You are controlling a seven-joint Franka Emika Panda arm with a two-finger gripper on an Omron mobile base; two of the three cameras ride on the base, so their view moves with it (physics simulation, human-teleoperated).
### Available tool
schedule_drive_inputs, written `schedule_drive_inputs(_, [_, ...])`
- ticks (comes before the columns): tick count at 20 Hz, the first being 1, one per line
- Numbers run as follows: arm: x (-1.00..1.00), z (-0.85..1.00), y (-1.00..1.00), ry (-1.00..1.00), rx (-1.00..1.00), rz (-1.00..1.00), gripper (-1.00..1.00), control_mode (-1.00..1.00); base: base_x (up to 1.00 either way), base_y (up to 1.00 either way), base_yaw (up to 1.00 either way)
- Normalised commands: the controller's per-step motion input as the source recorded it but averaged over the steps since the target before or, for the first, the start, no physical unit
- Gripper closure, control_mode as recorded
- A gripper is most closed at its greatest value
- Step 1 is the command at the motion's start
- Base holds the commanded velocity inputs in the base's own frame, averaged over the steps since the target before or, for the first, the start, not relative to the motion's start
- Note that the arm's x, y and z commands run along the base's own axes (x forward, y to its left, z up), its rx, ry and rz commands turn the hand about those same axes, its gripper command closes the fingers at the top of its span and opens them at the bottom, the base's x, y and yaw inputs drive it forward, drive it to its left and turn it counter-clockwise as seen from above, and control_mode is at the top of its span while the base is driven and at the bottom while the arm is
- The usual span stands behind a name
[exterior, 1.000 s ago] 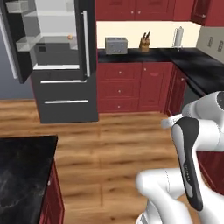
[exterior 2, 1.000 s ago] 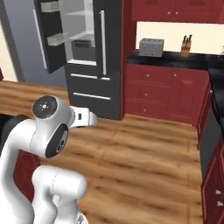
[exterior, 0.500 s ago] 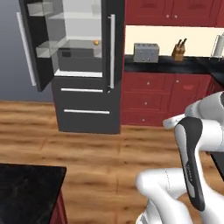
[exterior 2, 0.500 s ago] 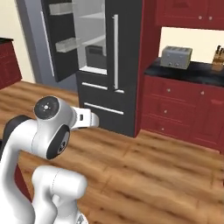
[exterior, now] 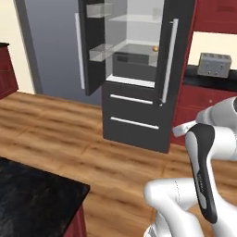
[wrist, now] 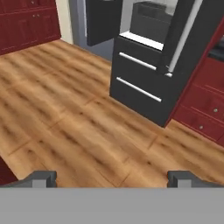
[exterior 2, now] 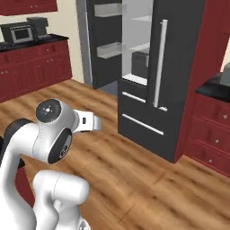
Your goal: Retrieve the tangerine and mango from the fridge and place them into the bowl on the dining table.
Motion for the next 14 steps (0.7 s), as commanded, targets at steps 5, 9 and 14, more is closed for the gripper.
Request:
schedule_drive_inputs(5, [0.00, 0.00, 0.00, 0.00, 0.00, 0.00, -1.00, 1.00, 0.53, 0.05, 0.45])
schedule_drive_inputs(9, [0.00, 0.00, 0.00, 0.00, 0.00, 0.00, -1.00, 1.00, 0.54, -0.02, 0.35])
schedule_drive_inputs(14, [0.00, 0.00, 0.00, 0.00, 0.00, 0.00, -1.00, 1.00, 0.55, -0.13, 0.32])
